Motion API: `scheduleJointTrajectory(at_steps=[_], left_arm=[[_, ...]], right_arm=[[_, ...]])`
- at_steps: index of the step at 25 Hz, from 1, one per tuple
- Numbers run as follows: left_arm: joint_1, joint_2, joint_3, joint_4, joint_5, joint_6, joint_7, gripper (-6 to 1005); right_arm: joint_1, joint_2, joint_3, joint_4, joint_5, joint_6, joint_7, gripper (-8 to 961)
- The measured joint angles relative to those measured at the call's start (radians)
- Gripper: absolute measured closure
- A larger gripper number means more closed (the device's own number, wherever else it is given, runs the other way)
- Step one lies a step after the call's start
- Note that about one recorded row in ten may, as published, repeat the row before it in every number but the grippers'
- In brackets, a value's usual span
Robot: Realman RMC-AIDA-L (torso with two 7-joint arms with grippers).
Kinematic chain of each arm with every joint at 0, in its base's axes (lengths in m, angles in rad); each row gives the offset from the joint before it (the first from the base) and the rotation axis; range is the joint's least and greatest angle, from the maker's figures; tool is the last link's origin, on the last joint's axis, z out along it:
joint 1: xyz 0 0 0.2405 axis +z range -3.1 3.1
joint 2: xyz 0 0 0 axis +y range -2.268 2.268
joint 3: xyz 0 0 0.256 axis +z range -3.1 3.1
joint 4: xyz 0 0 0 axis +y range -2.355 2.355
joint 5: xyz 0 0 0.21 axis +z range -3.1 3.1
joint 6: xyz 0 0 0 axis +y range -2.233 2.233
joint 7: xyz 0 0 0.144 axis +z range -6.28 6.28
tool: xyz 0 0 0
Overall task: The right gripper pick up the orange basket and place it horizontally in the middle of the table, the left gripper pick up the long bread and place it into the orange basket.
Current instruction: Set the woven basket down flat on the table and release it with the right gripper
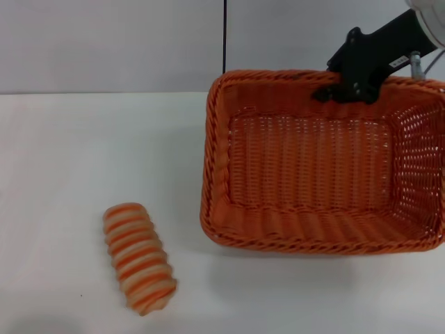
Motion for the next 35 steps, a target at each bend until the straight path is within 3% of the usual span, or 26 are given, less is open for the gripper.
scheduleJointTrajectory(at_steps=[9,21,27,35], left_arm=[[0.021,-0.001,-0.001,-0.005,-0.002,0.016,0.001,223],[0.017,-0.001,-0.001,0.0,-0.002,0.012,0.002,224],[0.022,0.0,-0.001,0.0,-0.002,0.011,0.002,224],[0.02,0.001,-0.002,-0.005,-0.002,0.011,0.001,224]], right_arm=[[0.014,0.022,-0.012,0.027,0.007,0.036,-0.041,775],[-0.006,0.094,-0.043,0.01,-0.001,0.111,-0.091,765],[-0.065,0.128,-0.122,-0.068,-0.01,0.207,-0.085,760],[-0.078,0.133,-0.171,-0.074,-0.001,0.263,-0.1,753]])
